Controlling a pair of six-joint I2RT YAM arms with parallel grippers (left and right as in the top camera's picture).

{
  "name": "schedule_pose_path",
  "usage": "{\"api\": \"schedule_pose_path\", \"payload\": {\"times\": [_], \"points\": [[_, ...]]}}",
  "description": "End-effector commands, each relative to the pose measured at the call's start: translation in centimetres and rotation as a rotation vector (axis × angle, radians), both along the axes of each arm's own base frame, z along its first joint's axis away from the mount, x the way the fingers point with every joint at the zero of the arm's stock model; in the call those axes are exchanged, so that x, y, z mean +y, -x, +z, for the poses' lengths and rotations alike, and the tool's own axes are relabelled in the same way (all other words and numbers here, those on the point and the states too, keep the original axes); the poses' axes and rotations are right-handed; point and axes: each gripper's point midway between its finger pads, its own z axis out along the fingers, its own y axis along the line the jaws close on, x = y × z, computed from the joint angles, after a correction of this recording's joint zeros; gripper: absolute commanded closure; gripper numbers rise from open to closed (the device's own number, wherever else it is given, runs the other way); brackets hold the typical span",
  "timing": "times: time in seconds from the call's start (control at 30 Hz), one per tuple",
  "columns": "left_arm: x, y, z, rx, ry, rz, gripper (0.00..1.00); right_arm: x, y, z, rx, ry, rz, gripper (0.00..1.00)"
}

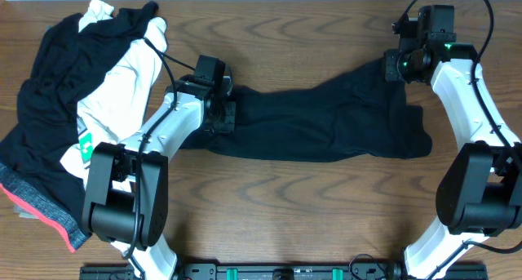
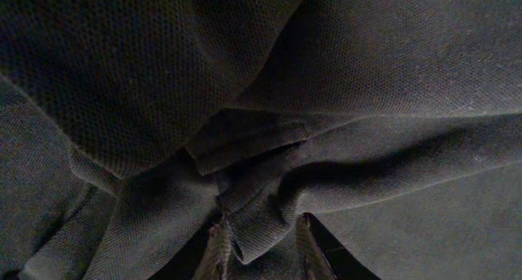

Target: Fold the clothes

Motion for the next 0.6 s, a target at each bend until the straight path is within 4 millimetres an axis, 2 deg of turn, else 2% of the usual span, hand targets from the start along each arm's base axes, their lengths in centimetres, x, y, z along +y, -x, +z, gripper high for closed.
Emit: {"api": "schedule_pose_path", "payload": {"times": [0.0,0.4,0.57], "points": [[0.09,0.09,-0.2,0.003,-0.011,0.005,0.7,0.54,0.0,0.44,-0.007,-0.012,0.001,0.98],[0.16,0.34,-0.91,0.025,-0.017,0.006,0.69,-0.18,-0.01,0.4,-0.007,0.004,-0.017,0.98],[0.82,0.17,-1.03,0.026,-0.044,0.07,0.7,-0.44,0.01,0.39,-0.006,0.004,-0.022,0.98]]}}
